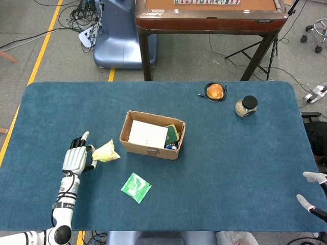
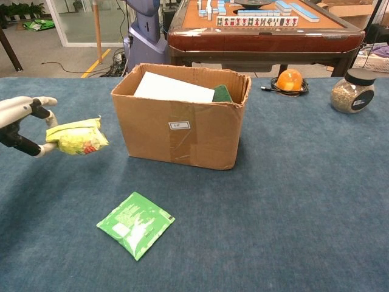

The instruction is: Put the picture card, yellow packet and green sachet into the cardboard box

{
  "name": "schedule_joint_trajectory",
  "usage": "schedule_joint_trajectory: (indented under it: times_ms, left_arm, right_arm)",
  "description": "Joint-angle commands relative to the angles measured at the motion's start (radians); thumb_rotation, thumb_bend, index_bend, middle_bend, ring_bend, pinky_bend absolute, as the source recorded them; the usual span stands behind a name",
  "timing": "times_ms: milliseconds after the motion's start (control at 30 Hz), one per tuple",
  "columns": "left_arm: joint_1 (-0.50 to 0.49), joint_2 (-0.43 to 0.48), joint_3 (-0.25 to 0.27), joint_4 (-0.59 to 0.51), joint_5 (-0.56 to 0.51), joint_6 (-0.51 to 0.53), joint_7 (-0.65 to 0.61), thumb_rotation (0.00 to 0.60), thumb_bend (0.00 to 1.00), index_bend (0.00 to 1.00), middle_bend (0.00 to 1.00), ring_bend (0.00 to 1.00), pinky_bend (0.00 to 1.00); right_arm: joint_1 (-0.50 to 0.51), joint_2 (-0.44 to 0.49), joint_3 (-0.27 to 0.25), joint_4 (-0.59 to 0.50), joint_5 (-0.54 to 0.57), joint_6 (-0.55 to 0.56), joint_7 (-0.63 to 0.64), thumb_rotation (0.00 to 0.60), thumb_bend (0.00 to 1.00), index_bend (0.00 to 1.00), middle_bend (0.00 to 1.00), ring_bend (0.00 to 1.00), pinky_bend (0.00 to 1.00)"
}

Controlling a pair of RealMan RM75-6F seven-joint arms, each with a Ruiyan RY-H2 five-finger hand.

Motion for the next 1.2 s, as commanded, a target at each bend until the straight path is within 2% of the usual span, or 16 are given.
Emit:
schedule_joint_trajectory:
  times_ms: [33,367,633,833,1200]
  left_arm:
    - [0.03,0.056,0.002,-0.065,0.035,0.038,-0.015,0.6,0.4,0.57,0.0,0.0,0.02]
    - [0.045,0.164,-0.042,-0.204,0.094,0.103,0.002,0.6,0.4,0.54,0.0,0.0,0.02]
    - [0.01,0.193,-0.107,-0.288,0.103,0.12,0.038,0.6,0.4,0.53,0.0,0.0,0.02]
    - [-0.078,0.142,-0.15,-0.292,0.048,0.072,0.115,0.6,0.4,0.53,0.0,0.0,0.02]
    - [-0.262,-0.014,-0.223,-0.175,-0.13,0.01,0.24,0.6,0.4,0.5,0.0,0.0,0.02]
  right_arm:
    - [0.002,-0.001,-0.001,-0.001,0.0,-0.004,-0.003,0.6,0.05,0.39,0.48,0.36,0.42]
    - [0.002,-0.003,0.003,-0.001,0.005,-0.003,-0.004,0.6,0.05,0.39,0.48,0.36,0.42]
    - [0.003,-0.004,0.001,-0.002,0.002,-0.008,-0.009,0.6,0.05,0.39,0.48,0.36,0.42]
    - [0.008,-0.004,0.001,-0.004,0.004,-0.018,-0.013,0.6,0.05,0.39,0.48,0.36,0.42]
    - [0.009,0.002,-0.001,-0.005,0.005,-0.022,-0.005,0.6,0.05,0.39,0.48,0.36,0.42]
